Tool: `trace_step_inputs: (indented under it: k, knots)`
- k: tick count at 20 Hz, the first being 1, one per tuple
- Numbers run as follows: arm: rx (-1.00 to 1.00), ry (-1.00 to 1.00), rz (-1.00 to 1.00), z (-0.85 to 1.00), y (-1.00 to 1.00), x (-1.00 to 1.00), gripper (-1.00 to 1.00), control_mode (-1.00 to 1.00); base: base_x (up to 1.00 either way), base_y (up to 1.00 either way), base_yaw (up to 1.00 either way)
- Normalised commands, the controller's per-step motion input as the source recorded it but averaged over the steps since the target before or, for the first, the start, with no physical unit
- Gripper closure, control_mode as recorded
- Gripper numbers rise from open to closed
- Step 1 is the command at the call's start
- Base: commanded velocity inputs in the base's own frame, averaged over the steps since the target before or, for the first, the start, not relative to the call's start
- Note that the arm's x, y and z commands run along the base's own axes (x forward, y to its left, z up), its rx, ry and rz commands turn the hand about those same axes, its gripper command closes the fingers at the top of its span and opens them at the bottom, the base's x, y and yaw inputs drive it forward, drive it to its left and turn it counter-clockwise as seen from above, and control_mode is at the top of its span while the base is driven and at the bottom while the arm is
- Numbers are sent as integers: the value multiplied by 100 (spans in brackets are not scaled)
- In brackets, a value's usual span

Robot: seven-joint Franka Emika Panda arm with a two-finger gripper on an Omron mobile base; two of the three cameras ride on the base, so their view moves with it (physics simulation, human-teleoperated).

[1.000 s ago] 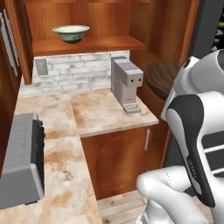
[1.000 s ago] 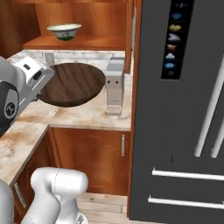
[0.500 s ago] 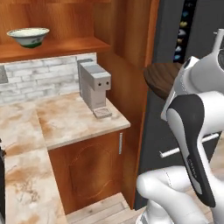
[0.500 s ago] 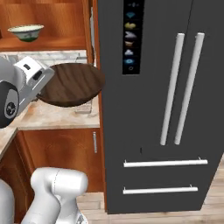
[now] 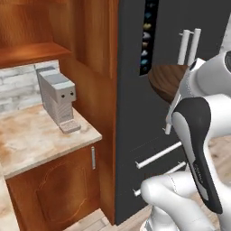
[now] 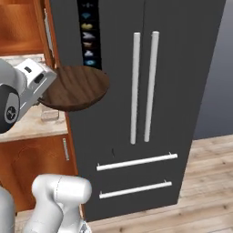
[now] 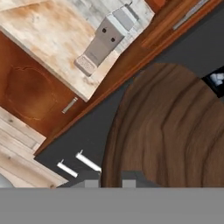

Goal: Move the bowls from the cabinet to the plates on the dining table.

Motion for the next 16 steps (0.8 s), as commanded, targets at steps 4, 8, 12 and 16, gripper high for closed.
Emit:
trace_step_inputs:
  k: [4, 8, 12, 16]
  knots:
    - [0, 0, 0, 0, 0, 0, 100, 100, 0, -49, -35]
    - [0, 0, 0, 0, 0, 0, 100, 100, 0, -52, -35]
    - [0, 0, 0, 0, 0, 0, 100, 100, 0, -56, -34]
    - [0, 0, 0, 0, 0, 0, 100, 100, 0, -59, -33]
